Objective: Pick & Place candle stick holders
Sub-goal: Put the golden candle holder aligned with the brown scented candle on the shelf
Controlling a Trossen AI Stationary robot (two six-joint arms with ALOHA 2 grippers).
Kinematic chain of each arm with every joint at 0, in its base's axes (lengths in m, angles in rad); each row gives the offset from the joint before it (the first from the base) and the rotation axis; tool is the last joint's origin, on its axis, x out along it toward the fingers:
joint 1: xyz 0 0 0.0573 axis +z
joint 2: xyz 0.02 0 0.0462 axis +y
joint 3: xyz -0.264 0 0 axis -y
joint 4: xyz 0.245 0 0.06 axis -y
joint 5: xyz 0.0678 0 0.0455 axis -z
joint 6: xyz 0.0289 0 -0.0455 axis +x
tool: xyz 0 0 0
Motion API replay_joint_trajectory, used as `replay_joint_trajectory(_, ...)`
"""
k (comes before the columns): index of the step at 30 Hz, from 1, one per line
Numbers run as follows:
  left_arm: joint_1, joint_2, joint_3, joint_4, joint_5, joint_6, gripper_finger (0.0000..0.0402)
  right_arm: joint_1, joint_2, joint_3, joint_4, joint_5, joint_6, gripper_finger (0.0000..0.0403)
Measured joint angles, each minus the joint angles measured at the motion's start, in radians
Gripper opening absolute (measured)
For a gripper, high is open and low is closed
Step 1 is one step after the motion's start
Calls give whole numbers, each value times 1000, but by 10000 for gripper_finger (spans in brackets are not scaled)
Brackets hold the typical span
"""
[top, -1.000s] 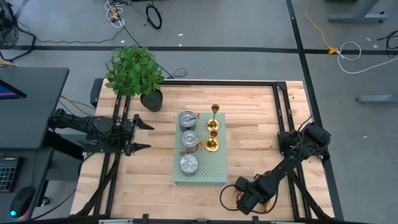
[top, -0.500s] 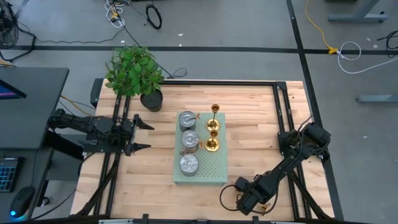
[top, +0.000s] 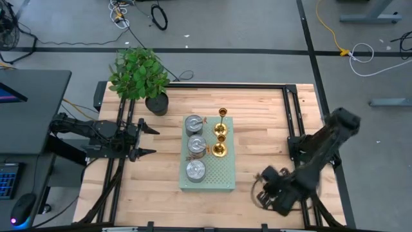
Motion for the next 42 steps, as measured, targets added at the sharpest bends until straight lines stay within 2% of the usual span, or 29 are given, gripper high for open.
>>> replay_joint_trajectory(3, 0, 0, 0, 0, 0, 0, 399, 31, -104, 0, -1, 287, 48, 6)
replay_joint_trajectory(5, 0, 0, 0, 0, 0, 0, 399, 35, -149, 0, 52, 498, -9, 6)
replay_joint_trajectory(9, 0, 0, 0, 0, 0, 0, 399, 21, -199, 0, 250, 797, -287, 6)
replay_joint_trajectory(12, 0, 0, 0, 0, 0, 0, 399, 9, -202, 0, 471, 942, -570, 6)
replay_joint_trajectory(15, 0, 0, 0, 0, 0, 0, 399, -7, -195, 1, 649, 970, -785, 6)
replay_joint_trajectory(19, 0, 0, 0, 0, 0, 0, 399, -29, -158, 1, 782, 973, -942, 6)
replay_joint_trajectory(31, 0, 0, 0, 0, 0, 0, 399, -112, 19, 1, 1092, 911, -1145, 6)
replay_joint_trajectory(42, 0, 0, 0, 0, 0, 0, 399, -196, 112, 1, 1249, 853, -1253, 6)
